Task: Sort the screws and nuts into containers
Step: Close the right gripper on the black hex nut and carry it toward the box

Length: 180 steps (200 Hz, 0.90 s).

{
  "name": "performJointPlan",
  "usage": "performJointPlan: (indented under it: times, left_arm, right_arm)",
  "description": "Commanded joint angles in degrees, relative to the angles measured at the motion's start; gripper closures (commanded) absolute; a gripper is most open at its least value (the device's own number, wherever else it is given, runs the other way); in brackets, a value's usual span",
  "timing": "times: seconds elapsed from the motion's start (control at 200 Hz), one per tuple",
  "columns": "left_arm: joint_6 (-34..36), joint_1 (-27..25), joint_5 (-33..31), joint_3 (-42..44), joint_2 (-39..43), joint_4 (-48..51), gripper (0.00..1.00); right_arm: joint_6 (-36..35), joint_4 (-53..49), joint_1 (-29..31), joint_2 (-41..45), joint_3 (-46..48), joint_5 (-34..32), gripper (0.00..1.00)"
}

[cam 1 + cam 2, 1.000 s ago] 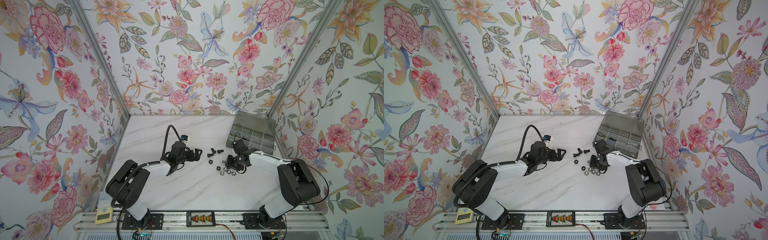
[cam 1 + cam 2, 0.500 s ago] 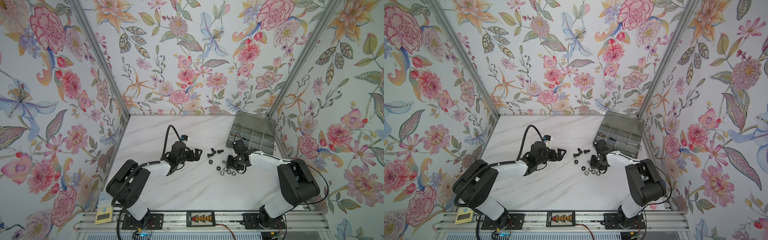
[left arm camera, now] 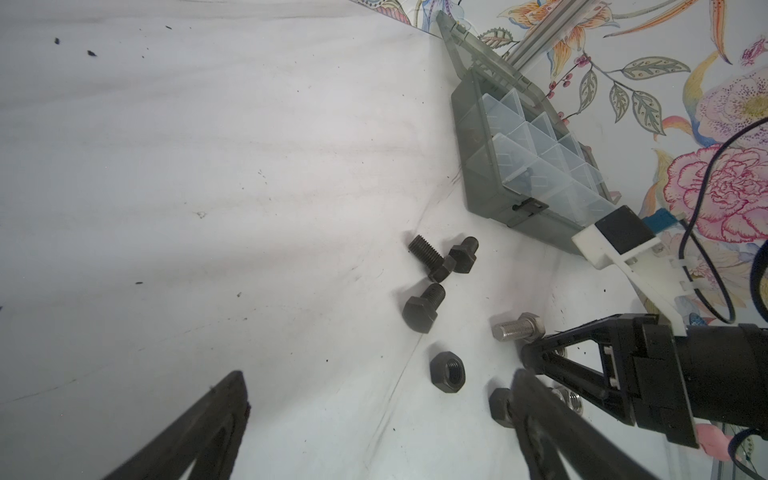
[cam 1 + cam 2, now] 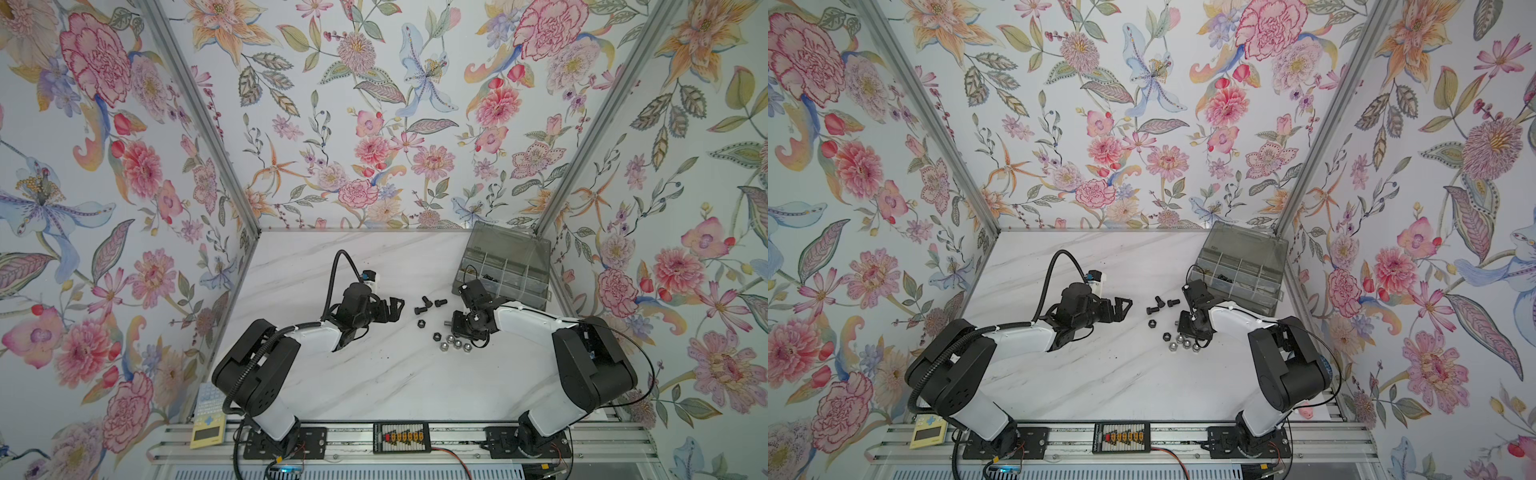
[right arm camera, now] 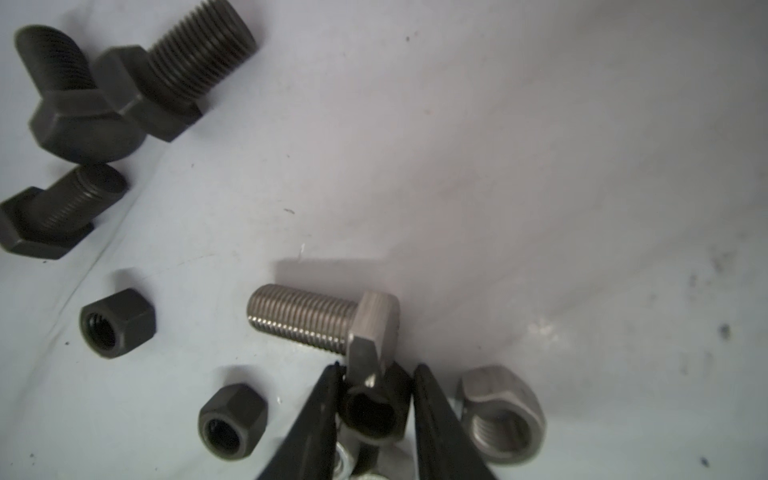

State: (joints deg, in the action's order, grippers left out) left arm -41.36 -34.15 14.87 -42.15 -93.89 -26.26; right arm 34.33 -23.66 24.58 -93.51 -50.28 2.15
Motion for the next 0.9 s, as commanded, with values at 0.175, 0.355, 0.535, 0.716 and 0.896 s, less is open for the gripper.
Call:
performJointPlan:
  times: [0.175,0.355,0.535,0.716,0.896]
  left_arm:
    - [0.30,0.13,1.30,-0.70,-0.64,-1.77,0.01]
    - [0.25,0.17,1.30,-0.52,-0.38,-1.77,0.01]
    - [0.18,0.23,1.12,-0.14,-0.07,-1.77,0.01]
    - [0.06,0.18,1.30,-0.04,0.02,-2.08,0.01]
    - [-0.37,0.23,1.44,0.30,0.02,-2.76,0.01]
  right_arm:
    - [-1.01,-5.71,1.67,-4.50,-0.05,-4.35,0.76]
    - [-1.19,-5.70,1.76,-3.46,-0.07,-3.96,0.89]
    - [-4.11,-5.70,0.85,0.41,-1.34,-1.02,0.93]
    - [-8.99,-7.49,-3.97,4.46,-5.88,3.84,0.94]
    - [-13.02,-9.64,-12.71,5.51,-11.77,5.70,0.95]
